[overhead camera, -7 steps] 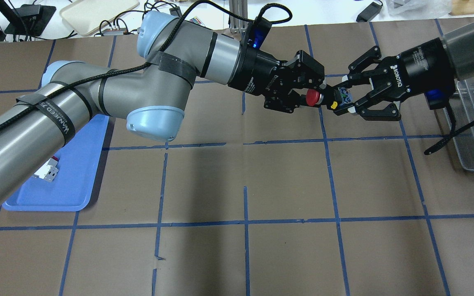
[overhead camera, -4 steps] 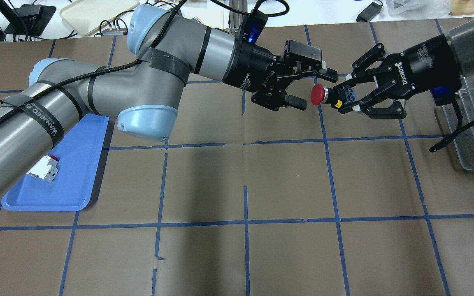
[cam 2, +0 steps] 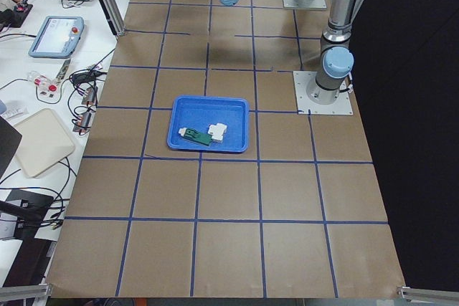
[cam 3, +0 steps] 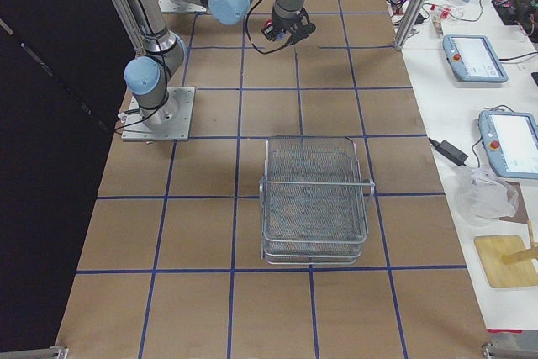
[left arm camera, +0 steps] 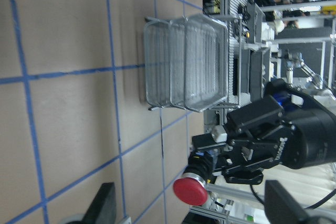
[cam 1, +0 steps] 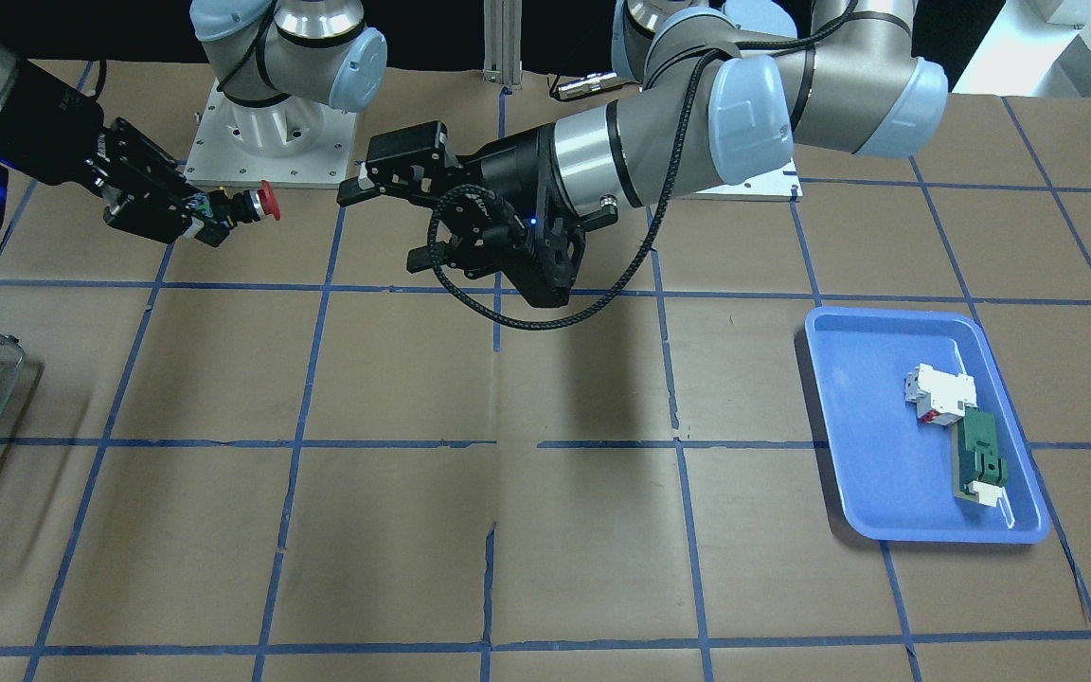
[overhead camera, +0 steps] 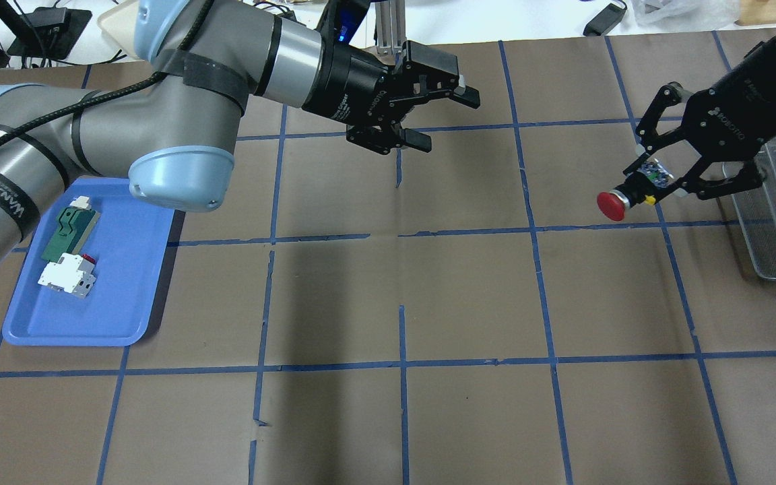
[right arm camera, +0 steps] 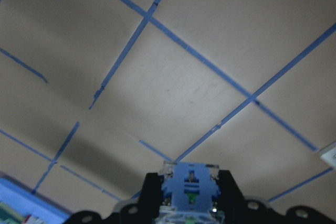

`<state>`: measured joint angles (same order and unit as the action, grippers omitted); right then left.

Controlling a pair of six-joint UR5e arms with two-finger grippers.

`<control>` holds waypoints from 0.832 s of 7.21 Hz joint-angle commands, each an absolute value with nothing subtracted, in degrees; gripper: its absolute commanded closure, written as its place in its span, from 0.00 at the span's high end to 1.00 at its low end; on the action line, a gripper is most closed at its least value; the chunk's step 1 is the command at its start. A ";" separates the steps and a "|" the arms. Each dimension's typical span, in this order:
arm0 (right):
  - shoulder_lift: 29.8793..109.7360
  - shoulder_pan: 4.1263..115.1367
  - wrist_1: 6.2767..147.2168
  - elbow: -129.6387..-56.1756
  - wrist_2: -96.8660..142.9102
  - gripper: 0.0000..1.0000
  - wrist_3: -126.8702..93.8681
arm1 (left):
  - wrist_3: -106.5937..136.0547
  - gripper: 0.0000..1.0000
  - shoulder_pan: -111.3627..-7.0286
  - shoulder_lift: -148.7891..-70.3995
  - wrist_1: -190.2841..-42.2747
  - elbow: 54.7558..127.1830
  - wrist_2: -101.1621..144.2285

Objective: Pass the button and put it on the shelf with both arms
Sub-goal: 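Carry the button to the wire basket shelf while the left arm withdraws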

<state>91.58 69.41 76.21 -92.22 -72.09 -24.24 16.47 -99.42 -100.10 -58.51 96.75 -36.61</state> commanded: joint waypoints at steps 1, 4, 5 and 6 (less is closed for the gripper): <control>84.33 67.17 75.59 -81.62 -87.03 0.09 -5.37 | 13.20 1.00 -99.40 -96.79 -67.37 94.84 -50.29; 76.57 56.80 78.11 -76.91 -93.16 0.08 18.74 | 9.94 1.00 -99.84 -90.98 -81.34 94.04 -72.41; 73.59 54.95 82.40 -76.47 -95.60 0.08 23.33 | 9.15 1.00 -99.84 -89.31 -83.47 94.30 -80.69; 71.65 53.89 83.57 -76.12 -96.67 0.08 24.60 | 7.23 1.00 -99.50 -88.17 -83.41 94.65 -89.56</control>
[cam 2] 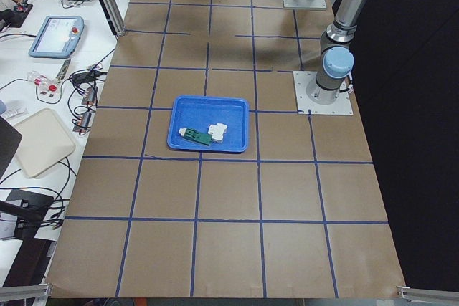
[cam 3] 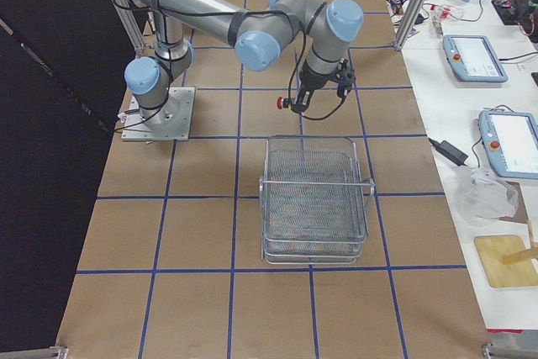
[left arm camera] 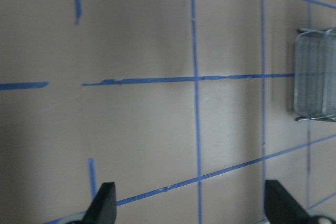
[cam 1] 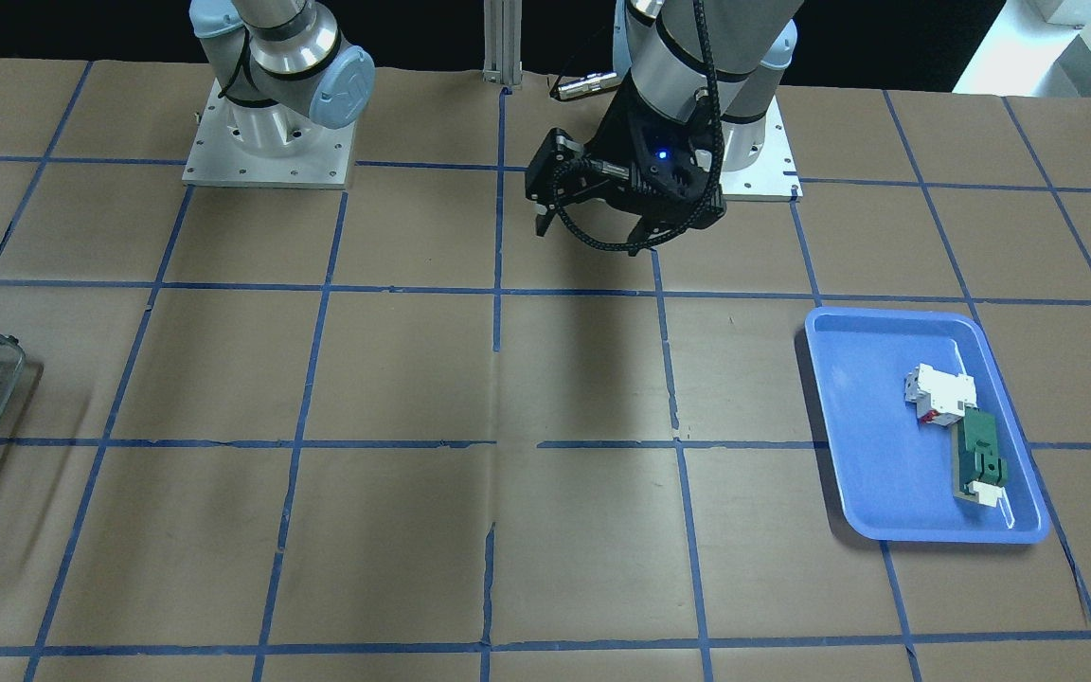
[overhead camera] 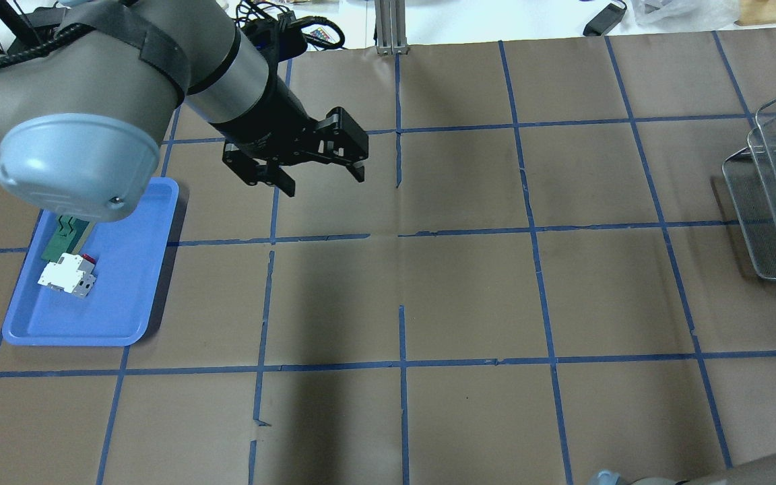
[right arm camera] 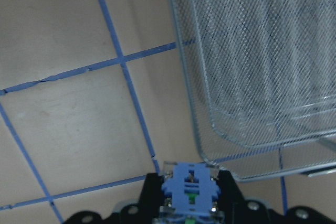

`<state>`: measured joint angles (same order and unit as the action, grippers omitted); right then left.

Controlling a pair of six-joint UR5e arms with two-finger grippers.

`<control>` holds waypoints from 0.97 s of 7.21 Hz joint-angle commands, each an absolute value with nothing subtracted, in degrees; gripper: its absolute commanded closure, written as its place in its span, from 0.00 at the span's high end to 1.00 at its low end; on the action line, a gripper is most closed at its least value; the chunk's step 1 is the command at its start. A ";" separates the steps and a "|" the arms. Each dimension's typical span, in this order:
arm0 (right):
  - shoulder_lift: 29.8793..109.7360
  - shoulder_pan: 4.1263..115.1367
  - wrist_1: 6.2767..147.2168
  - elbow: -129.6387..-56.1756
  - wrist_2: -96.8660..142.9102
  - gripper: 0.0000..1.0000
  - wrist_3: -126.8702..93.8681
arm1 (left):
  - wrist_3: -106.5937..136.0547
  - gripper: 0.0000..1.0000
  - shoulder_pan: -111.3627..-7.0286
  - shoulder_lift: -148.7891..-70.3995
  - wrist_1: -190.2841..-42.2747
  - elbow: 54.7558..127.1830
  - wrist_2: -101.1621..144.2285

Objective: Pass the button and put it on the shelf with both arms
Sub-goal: 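Carry the button to the wire basket shelf while the left arm withdraws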

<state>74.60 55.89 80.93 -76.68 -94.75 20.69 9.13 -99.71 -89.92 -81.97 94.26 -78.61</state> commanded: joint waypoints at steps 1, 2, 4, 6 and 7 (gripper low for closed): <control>69.72 53.62 86.72 -76.11 -96.85 0.09 26.00 | 4.16 1.00 -99.14 -87.11 -83.93 95.09 -91.74; 67.52 53.18 88.84 -76.11 -97.99 0.11 26.71 | 1.61 1.00 -98.01 -86.66 -83.41 95.18 -91.76; 66.01 52.12 90.95 -76.11 -97.47 0.16 27.07 | 0.70 1.00 -92.23 -86.14 -83.75 93.35 -90.97; 65.39 52.12 92.80 -76.11 -97.39 0.99 27.07 | 0.70 1.00 -91.23 -85.61 -84.20 93.95 -89.48; 65.74 52.12 92.64 -76.11 -97.73 1.00 27.07 | 0.70 1.00 -91.23 -85.61 -84.20 93.96 -89.47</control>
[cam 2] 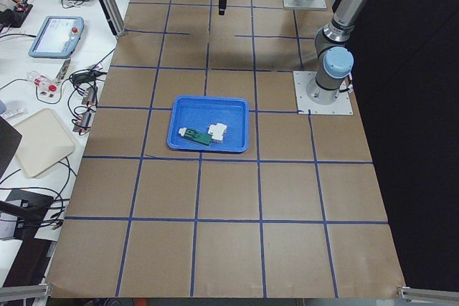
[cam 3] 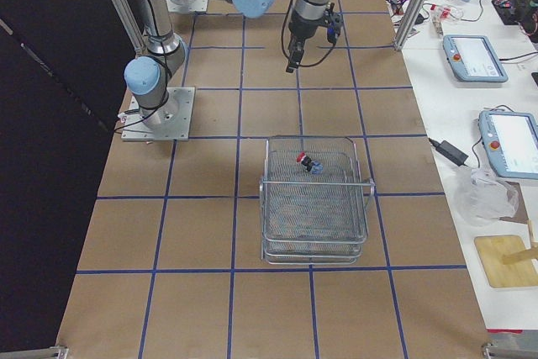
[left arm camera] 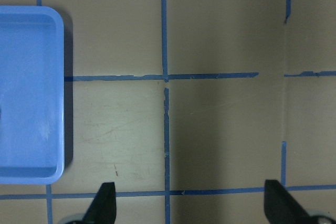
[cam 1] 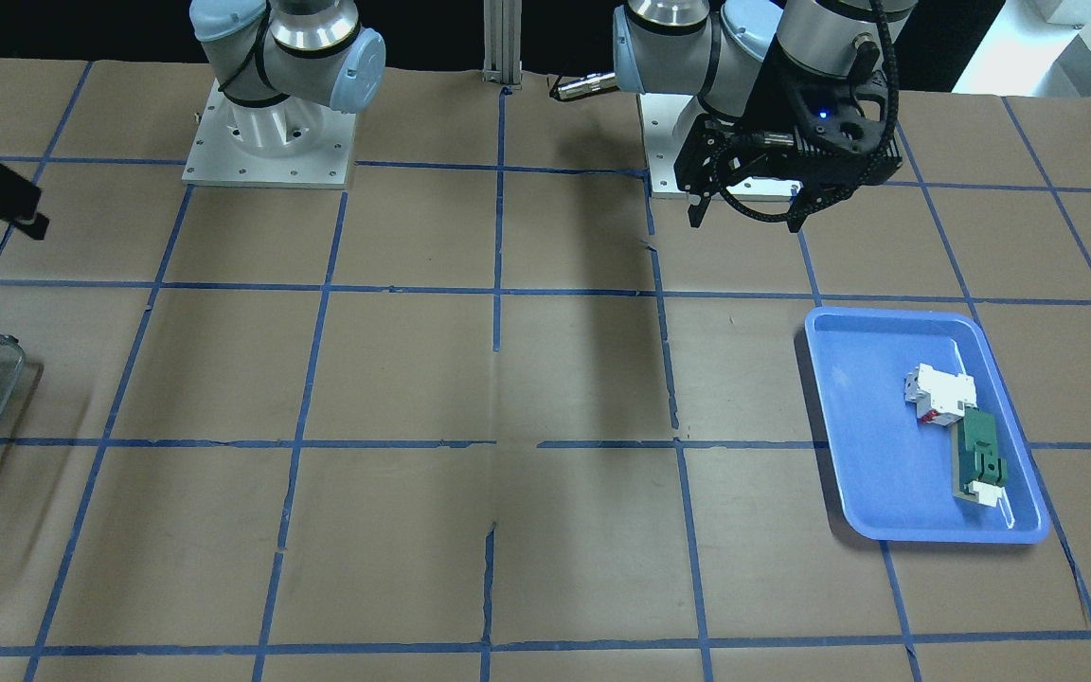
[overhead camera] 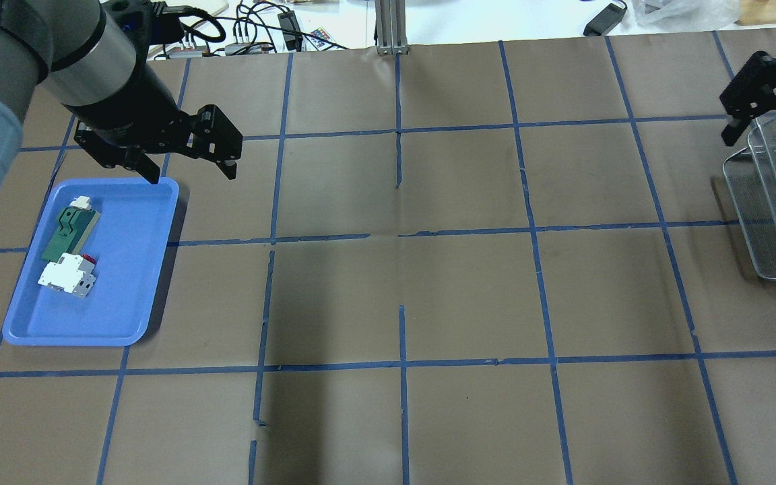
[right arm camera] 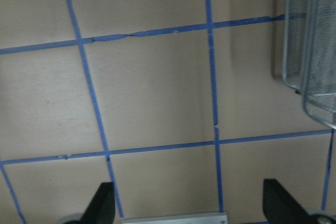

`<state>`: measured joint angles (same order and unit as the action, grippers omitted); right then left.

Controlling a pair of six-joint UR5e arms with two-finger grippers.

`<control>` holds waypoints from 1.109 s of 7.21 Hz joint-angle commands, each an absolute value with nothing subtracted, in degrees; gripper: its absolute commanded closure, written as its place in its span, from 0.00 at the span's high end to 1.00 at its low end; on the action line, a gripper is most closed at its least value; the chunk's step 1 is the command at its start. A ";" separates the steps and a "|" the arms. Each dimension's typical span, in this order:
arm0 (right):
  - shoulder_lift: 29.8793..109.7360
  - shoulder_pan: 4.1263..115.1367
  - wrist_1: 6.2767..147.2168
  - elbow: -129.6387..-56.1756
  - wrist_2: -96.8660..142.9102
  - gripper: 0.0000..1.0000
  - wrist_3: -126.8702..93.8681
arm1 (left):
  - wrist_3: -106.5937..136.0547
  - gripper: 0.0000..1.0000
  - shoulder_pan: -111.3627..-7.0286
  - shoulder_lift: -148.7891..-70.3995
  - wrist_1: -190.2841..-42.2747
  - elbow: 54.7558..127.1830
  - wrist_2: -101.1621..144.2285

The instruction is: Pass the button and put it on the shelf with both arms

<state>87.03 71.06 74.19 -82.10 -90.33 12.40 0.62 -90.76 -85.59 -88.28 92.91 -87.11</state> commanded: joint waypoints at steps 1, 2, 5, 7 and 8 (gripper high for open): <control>92.88 76.09 74.00 -87.60 -87.37 1.00 5.56 | 0.53 1.00 -90.70 -85.26 -89.03 92.99 -86.48; 94.55 80.29 75.40 -89.80 -87.80 1.00 4.32 | -0.60 1.00 -90.44 -85.17 -88.95 92.99 -86.48; 95.10 90.34 81.56 -93.16 -90.69 1.00 -7.64 | -1.58 1.00 -89.91 -84.99 -88.34 92.90 -87.53; 96.50 90.35 81.91 -94.92 -90.70 1.00 -8.08 | -4.89 1.00 -88.95 -84.99 -88.50 92.81 -87.80; 96.50 90.26 82.00 -94.75 -90.44 1.00 -8.17 | -5.01 1.00 -88.95 -84.64 -88.85 92.81 -88.06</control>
<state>96.16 90.22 81.82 -94.55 -90.59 -7.89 -3.86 -89.13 -84.91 -88.54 92.85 -87.72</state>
